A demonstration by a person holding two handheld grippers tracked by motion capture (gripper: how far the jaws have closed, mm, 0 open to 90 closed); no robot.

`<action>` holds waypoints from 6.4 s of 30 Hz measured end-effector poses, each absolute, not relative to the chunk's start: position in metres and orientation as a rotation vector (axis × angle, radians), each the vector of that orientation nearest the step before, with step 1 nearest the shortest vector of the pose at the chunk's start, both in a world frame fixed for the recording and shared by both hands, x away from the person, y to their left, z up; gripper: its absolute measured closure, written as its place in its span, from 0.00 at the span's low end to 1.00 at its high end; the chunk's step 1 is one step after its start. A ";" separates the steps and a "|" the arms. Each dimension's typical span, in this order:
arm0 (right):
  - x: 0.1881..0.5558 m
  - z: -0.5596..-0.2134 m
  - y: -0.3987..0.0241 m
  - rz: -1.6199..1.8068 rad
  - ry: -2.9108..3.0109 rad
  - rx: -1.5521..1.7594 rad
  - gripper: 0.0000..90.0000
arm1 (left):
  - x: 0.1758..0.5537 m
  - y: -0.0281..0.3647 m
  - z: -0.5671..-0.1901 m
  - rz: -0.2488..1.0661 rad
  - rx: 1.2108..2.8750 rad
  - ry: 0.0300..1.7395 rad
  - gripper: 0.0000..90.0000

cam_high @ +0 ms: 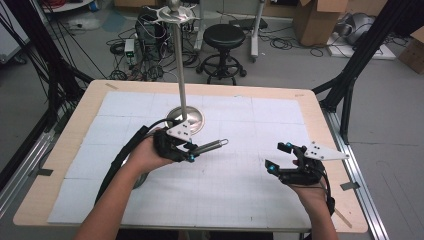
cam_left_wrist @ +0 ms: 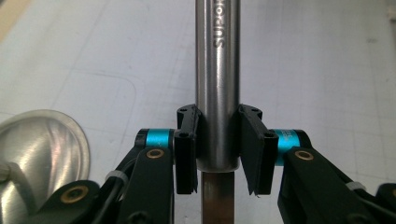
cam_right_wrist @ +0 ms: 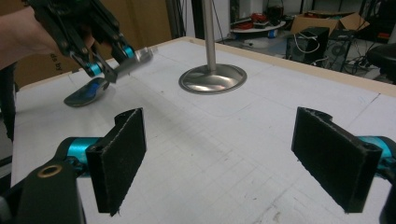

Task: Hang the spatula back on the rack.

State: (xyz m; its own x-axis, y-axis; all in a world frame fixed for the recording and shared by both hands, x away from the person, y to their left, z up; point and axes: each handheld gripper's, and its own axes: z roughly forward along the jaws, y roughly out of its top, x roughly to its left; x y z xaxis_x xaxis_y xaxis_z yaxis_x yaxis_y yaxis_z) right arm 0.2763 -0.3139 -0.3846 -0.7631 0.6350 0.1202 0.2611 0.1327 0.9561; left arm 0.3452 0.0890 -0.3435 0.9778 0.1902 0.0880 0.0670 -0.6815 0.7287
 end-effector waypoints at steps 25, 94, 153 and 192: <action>0.276 -0.384 -0.311 1.668 2.109 0.868 0.19 | 0.346 0.169 -0.270 0.278 1.877 0.352 0.77; 0.277 -0.383 -0.313 1.680 2.103 0.871 0.19 | 0.434 0.214 -0.204 0.374 1.757 0.641 0.77; 0.276 -0.384 -0.311 1.683 2.104 0.856 0.19 | 0.378 0.227 -0.266 0.253 1.751 0.637 0.23; 0.277 -0.390 -0.302 1.693 2.134 0.849 0.19 | 0.297 0.241 -0.377 0.213 1.704 0.611 0.03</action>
